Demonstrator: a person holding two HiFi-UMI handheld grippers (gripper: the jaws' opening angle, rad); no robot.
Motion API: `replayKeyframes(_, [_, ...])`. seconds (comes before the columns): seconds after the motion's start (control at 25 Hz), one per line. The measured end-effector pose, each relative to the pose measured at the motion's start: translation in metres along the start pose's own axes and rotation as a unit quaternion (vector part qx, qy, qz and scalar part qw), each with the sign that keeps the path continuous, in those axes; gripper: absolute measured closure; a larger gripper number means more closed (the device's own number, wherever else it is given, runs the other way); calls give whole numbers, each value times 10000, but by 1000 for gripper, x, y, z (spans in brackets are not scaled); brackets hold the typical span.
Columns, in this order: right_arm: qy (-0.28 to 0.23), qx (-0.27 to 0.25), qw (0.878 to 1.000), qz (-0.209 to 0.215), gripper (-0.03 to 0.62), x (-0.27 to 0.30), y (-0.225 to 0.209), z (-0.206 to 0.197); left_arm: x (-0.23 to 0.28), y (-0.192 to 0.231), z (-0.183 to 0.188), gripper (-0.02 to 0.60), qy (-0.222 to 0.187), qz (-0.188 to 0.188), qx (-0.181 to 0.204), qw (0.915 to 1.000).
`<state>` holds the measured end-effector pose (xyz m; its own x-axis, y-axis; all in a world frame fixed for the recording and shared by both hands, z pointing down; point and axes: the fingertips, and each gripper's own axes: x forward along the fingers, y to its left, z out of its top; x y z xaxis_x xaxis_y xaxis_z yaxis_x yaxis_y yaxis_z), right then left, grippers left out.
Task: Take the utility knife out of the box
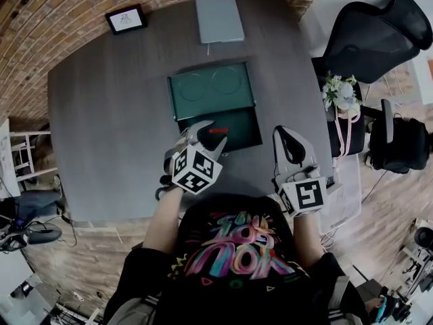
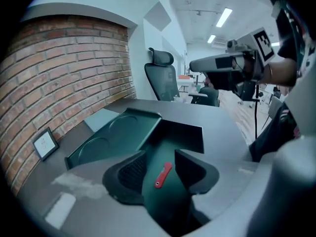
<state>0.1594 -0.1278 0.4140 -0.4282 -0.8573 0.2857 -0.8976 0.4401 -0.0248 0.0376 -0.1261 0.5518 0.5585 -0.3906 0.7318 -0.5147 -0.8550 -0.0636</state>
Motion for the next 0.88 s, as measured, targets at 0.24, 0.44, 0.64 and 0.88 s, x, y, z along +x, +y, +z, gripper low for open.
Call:
replayKeyframes(0.24, [30,56,9999,-127,595,-2,-7,-4,23,-4,-15,411,485,-279,381,9977])
replayKeyframes(0.44, [71,87,9996,-272,595,-6,-16,-7,40,-5,-24,411,755,-501,408,9951])
replayKeyframes(0.64, [97,122,9992,-359,595,-9,-22,-10,53,-8,-31,412,968,-703,481,9917])
replayKeyframes(0.88, [133,129,9992,-361,595,-9,-26,-14,65,-15,-41,413,1248,-924,649,9857])
